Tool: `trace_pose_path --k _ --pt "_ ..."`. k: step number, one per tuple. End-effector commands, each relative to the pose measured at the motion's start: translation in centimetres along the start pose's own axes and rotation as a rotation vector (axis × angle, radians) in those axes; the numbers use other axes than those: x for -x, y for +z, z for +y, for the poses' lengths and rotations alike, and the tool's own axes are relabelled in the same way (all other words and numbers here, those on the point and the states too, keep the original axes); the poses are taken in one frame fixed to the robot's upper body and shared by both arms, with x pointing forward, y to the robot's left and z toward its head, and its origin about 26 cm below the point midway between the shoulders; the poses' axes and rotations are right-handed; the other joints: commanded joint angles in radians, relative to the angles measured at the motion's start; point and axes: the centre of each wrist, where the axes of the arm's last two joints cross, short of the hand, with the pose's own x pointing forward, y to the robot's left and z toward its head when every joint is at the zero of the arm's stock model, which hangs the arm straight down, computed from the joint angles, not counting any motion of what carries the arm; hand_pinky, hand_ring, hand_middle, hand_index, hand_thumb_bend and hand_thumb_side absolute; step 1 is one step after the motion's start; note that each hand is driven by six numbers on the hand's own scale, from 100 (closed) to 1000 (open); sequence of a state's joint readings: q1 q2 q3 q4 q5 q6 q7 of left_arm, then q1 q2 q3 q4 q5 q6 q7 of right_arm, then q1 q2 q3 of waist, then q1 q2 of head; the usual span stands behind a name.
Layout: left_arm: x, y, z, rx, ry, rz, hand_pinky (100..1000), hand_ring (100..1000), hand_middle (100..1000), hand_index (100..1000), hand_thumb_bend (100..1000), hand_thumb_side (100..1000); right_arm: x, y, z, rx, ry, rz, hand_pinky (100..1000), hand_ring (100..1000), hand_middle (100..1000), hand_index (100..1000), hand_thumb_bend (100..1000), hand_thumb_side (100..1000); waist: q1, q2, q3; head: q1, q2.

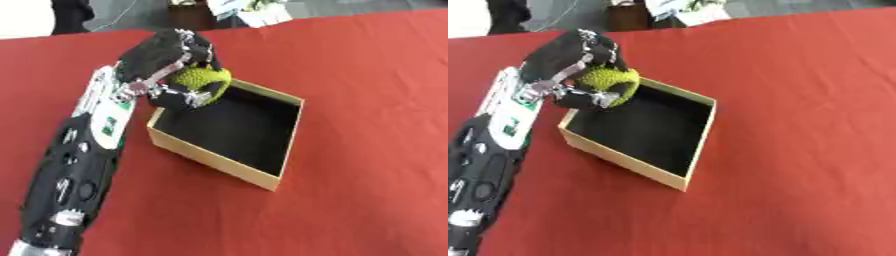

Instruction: Pick up objects on the table and place them in the box.

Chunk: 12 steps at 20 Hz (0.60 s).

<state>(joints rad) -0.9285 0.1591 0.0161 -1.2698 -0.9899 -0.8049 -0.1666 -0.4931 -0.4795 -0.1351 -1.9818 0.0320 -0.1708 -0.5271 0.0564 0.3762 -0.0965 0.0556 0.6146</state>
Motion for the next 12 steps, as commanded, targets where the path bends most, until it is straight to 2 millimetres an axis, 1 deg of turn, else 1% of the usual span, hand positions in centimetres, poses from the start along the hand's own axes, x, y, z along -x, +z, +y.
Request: trace_pose_path --k 1,2,3,4,5,7,8,9,10,11,12 --pt "0.1 -0.1 0.4 0.002 -0.015 0.023 389 173 331 412 100 116 -0.7 -0.9 -0.4 0.003 0.015 -0.046 764 701 563 734 100 542 -0.007 -0.018 -0.001 -0.009 0.003" --pt "0.2 0.0 0.2 0.011 -0.013 0.029 409 194 350 437 100 124 -0.7 -0.9 -0.4 0.004 0.016 -0.046 764 701 563 734 100 542 -0.006 -0.018 0.000 -0.010 0.003" --pt "0.2 0.1 0.1 0.027 -0.015 0.035 467 267 409 508 100 100 -0.7 -0.9 -0.4 0.004 0.017 -0.046 763 701 563 734 100 542 -0.006 -0.018 0.000 -0.011 0.003" --pt "0.3 0.2 0.0 0.046 -0.020 0.040 537 377 464 576 100 100 -0.7 -0.8 -0.5 0.005 0.017 -0.046 764 701 563 734 100 541 -0.006 -0.018 0.001 -0.011 0.004" --pt "0.3 0.3 0.1 0.067 -0.029 0.046 587 465 509 634 100 100 -0.7 -0.8 -0.5 0.005 0.018 -0.047 763 701 563 734 100 541 -0.006 -0.017 0.002 -0.012 0.004" --pt "0.4 0.5 0.1 0.103 -0.050 0.057 659 594 619 749 100 100 -0.7 -0.8 -0.5 0.005 0.019 -0.049 763 701 563 734 100 541 -0.006 -0.017 0.004 -0.014 0.006" --pt "0.4 0.6 0.2 0.116 -0.061 0.063 677 619 643 770 100 100 -0.7 -0.8 -0.5 0.005 0.020 -0.049 763 701 563 734 100 541 -0.006 -0.017 0.005 -0.015 0.008" --pt "0.4 0.7 0.3 0.123 -0.070 0.068 763 726 726 842 100 129 -0.7 -0.8 -0.5 0.005 0.021 -0.050 763 701 563 734 100 541 -0.006 -0.017 0.006 -0.014 0.010" --pt "0.4 0.8 0.4 0.124 -0.079 0.073 784 746 746 854 100 170 -0.7 -0.8 -0.6 0.005 0.022 -0.049 763 701 562 734 100 542 -0.006 -0.017 0.008 -0.013 0.012" --pt "0.4 0.9 0.6 0.122 -0.088 0.078 792 757 758 863 100 221 -0.7 -0.8 -0.6 0.005 0.024 -0.049 763 701 563 734 100 542 -0.006 -0.017 0.009 -0.012 0.013" --pt "0.4 1.0 0.7 0.117 -0.094 0.082 794 761 762 868 100 252 -0.6 -0.8 -0.6 0.006 0.025 -0.049 763 701 563 734 100 542 -0.005 -0.017 0.010 -0.012 0.013"
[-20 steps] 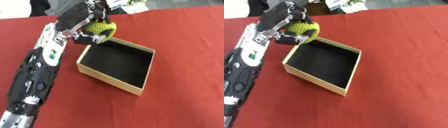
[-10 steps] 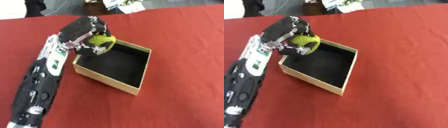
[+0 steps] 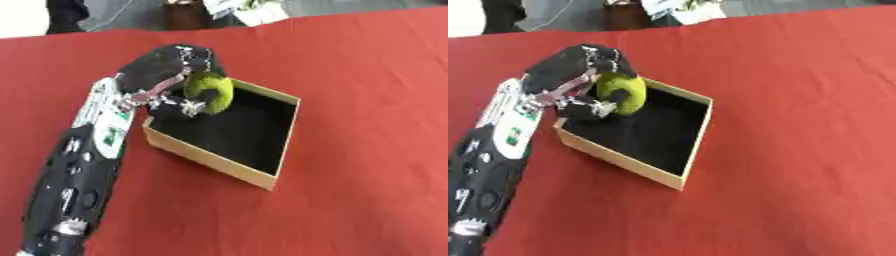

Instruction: Pick up objects on the table and place them in the box.

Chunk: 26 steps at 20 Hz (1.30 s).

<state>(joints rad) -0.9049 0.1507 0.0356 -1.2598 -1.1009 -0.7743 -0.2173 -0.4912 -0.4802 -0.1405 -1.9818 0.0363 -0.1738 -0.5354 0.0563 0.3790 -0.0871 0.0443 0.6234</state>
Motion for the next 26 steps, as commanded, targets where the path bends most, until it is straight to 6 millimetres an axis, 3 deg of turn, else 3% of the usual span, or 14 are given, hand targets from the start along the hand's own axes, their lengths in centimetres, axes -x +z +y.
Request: trace_pose_path --k 1,9,16,18,22,26 --pt "0.5 0.4 1.8 -0.024 -0.055 0.017 794 762 764 870 100 278 -0.7 -0.8 -0.5 -0.005 0.020 -0.044 763 701 563 734 100 542 -0.005 -0.020 0.002 -0.002 0.005" --pt "1.2 2.2 3.2 -0.134 -0.037 0.094 750 714 714 833 100 276 -0.6 -0.7 -0.6 -0.004 0.025 -0.045 763 701 562 734 100 540 -0.008 -0.021 0.010 -0.008 0.003" --pt "1.7 4.9 8.5 -0.393 -0.106 0.176 759 713 716 827 100 369 -0.6 -0.7 -0.8 -0.012 0.036 -0.055 764 701 564 734 100 536 -0.007 -0.028 0.025 -0.027 0.007" --pt "1.8 6.5 9.7 -0.456 -0.126 0.218 766 719 724 833 100 442 -0.6 -0.7 -0.8 -0.013 0.038 -0.059 764 701 564 735 100 536 -0.007 -0.030 0.032 -0.036 0.005" --pt "2.5 10.5 10.9 -0.562 -0.140 0.336 778 735 741 848 100 687 -0.6 -0.7 -0.9 -0.018 0.041 -0.067 764 701 565 735 100 534 -0.009 -0.031 0.045 -0.056 -0.002" --pt "2.8 13.7 11.3 -0.662 -0.134 0.444 788 755 764 882 100 745 -0.6 -0.8 -0.8 -0.020 0.039 -0.075 764 701 565 735 100 534 -0.015 -0.030 0.051 -0.074 -0.011"
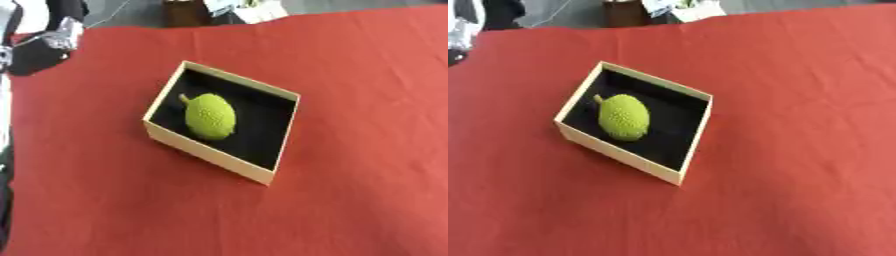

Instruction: Pick up objects on the table and place them in the box.

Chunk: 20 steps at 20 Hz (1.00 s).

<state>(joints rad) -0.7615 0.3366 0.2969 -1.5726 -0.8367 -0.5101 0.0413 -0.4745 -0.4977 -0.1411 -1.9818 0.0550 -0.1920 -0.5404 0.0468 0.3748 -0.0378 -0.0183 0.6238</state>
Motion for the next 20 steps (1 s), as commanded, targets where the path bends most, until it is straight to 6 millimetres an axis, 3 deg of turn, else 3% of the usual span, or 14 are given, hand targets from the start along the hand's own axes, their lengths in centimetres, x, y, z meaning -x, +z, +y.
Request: trace_pose_path --k 1,12,13,14,15,17,20 --pt "0.7 0.3 2.9 -0.107 -0.031 0.043 794 762 771 888 113 760 -0.7 -1.0 -0.4 -0.008 0.012 -0.055 764 701 565 735 100 534 -0.007 -0.025 0.002 -0.016 -0.013" --pt "-3.5 2.5 4.8 -0.348 0.086 0.001 809 804 818 925 228 741 -0.9 -1.2 -0.2 -0.015 0.001 -0.070 765 701 565 735 100 534 -0.017 -0.014 0.001 -0.042 -0.030" --pt "-3.9 2.7 5.1 -0.370 0.097 -0.006 807 804 820 925 347 886 -0.9 -1.2 -0.2 -0.016 0.000 -0.071 765 702 565 735 100 524 -0.017 -0.012 0.001 -0.042 -0.031" --pt "-4.3 3.0 5.4 -0.393 0.108 -0.005 801 804 821 925 243 788 -0.9 -1.2 -0.2 -0.016 0.000 -0.072 765 702 565 735 100 534 -0.018 -0.011 0.002 -0.042 -0.031" --pt "-4.6 3.3 5.6 -0.416 0.119 -0.001 797 801 820 925 248 812 -0.9 -1.2 -0.2 -0.016 0.000 -0.072 765 702 565 735 100 535 -0.019 -0.010 0.002 -0.042 -0.032" --pt "-4.7 4.0 6.7 -0.554 0.266 0.030 782 788 813 920 258 844 -0.8 -1.1 -0.2 -0.017 0.002 -0.072 765 702 565 735 100 537 -0.020 -0.006 0.005 -0.046 -0.035" --pt "-2.9 5.3 10.2 -0.661 0.578 0.075 780 784 810 920 264 848 -0.8 -1.1 -0.3 -0.017 0.010 -0.071 765 702 564 734 100 538 -0.023 -0.004 0.014 -0.055 -0.037"
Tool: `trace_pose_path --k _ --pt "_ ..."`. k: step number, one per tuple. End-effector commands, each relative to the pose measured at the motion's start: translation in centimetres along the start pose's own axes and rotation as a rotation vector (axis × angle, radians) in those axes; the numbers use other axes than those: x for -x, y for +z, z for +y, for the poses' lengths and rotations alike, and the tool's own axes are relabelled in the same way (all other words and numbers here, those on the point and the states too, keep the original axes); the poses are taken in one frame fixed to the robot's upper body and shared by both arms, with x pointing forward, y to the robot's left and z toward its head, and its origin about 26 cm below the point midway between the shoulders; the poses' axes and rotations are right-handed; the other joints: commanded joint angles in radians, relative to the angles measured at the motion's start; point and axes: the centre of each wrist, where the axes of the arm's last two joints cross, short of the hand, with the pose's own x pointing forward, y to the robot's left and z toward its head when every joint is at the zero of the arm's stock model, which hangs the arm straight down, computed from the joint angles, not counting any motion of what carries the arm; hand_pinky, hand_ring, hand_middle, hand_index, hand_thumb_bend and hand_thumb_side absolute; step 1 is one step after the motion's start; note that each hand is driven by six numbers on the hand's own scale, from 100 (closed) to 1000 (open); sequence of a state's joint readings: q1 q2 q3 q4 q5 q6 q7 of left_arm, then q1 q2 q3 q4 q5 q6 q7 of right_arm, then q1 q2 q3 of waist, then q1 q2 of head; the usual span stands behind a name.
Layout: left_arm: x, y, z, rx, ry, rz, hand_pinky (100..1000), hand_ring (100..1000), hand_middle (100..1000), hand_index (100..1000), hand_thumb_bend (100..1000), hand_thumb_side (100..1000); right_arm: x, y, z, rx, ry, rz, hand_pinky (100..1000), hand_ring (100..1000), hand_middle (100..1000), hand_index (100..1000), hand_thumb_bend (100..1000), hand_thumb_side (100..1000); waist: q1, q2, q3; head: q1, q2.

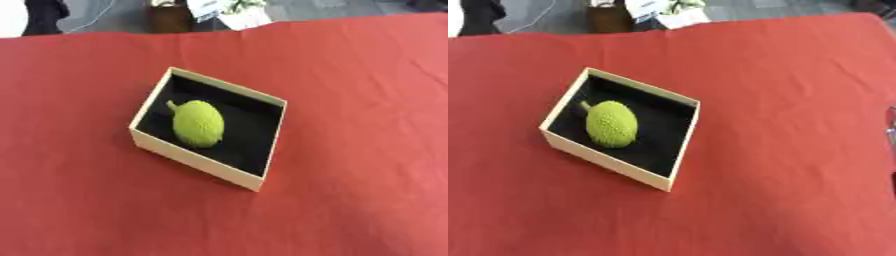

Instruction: Pick up objects on the table and place them in the box.

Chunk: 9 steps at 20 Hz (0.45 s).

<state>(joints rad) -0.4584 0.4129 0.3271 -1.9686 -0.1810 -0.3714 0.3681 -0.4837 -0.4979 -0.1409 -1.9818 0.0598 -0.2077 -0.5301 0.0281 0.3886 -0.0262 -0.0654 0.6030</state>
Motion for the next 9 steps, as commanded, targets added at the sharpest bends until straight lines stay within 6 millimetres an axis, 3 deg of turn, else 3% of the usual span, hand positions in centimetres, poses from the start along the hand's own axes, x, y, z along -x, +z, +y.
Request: trace_pose_path --k 1,4,9 --pt "-0.6 -2.4 4.4 -0.081 0.248 0.031 779 782 810 921 268 853 -0.6 -0.8 -0.5 -0.007 0.020 -0.047 765 702 564 734 100 538 -0.005 -0.017 0.005 -0.011 -0.016" --pt "-0.6 -2.5 7.3 -0.068 0.369 0.071 775 775 808 921 268 858 -0.6 -0.8 -0.6 -0.004 0.025 -0.047 765 702 564 734 100 538 -0.009 -0.014 0.010 -0.017 -0.016" --pt "-0.6 -2.3 8.8 -0.051 0.418 0.079 772 772 808 920 267 858 -0.6 -0.8 -0.6 -0.004 0.026 -0.046 765 702 564 734 100 539 -0.011 -0.013 0.013 -0.018 -0.016"
